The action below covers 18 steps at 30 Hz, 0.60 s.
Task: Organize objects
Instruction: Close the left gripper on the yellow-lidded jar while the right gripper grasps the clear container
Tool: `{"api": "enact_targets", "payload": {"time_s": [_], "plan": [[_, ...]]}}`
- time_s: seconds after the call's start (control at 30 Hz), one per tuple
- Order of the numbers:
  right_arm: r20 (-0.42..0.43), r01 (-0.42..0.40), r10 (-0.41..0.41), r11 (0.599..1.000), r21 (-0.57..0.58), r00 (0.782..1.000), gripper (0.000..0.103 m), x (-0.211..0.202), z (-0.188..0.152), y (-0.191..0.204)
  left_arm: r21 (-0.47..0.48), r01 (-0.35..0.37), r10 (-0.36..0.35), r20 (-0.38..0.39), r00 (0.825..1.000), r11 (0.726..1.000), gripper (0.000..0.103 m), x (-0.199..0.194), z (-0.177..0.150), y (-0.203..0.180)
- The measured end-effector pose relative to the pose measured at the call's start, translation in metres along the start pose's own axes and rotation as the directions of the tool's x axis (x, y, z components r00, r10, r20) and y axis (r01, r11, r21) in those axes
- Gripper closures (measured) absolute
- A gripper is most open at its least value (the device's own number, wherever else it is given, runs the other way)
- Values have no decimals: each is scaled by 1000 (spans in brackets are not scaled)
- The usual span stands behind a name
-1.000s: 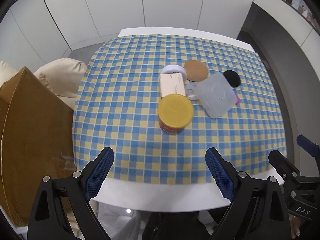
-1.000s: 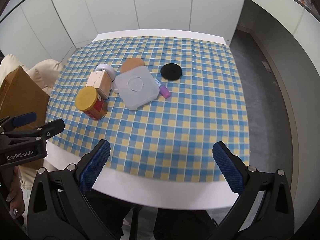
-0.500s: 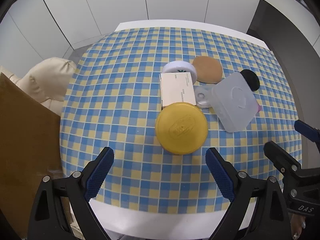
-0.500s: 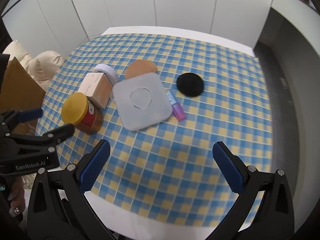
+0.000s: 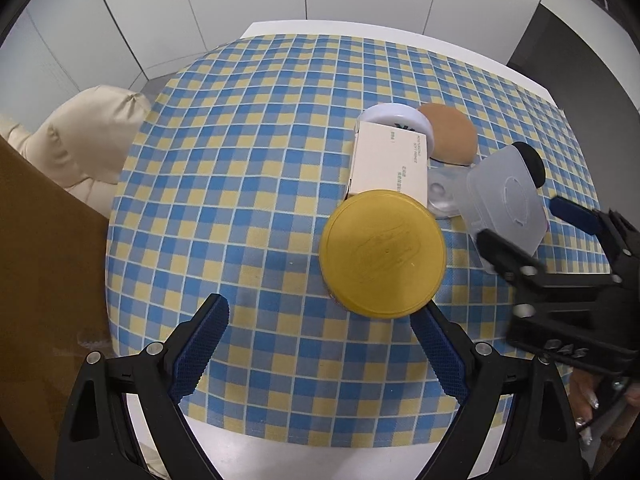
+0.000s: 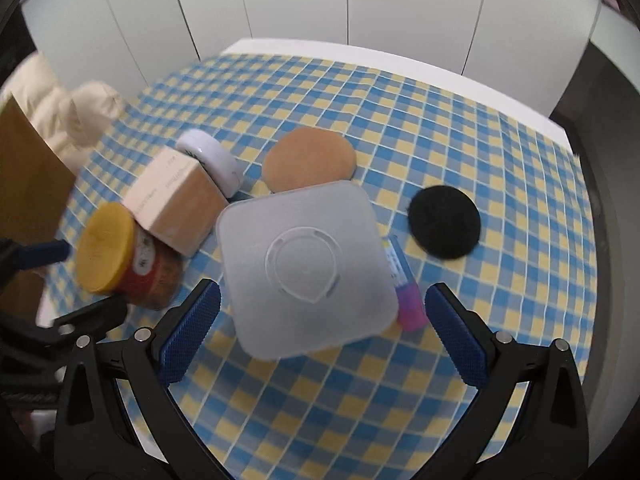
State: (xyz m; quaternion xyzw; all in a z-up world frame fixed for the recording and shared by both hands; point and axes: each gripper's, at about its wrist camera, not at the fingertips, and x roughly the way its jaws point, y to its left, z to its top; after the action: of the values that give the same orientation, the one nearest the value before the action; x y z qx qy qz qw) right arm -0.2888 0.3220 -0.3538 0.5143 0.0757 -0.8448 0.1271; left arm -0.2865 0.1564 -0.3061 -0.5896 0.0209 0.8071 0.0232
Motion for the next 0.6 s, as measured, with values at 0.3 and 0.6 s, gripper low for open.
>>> {"api": "enact_targets", "payload": {"time_s": [0.3, 0.6], "plan": [[50, 83, -83, 997, 9, 995, 16, -12, -4, 4, 8, -6, 6, 12, 1000, 1000, 11, 6, 7, -8], [22, 95, -99, 985, 144, 995, 16, -46, -21, -26, 42, 28, -30, 40, 999, 999, 49, 16, 22, -23]]}}
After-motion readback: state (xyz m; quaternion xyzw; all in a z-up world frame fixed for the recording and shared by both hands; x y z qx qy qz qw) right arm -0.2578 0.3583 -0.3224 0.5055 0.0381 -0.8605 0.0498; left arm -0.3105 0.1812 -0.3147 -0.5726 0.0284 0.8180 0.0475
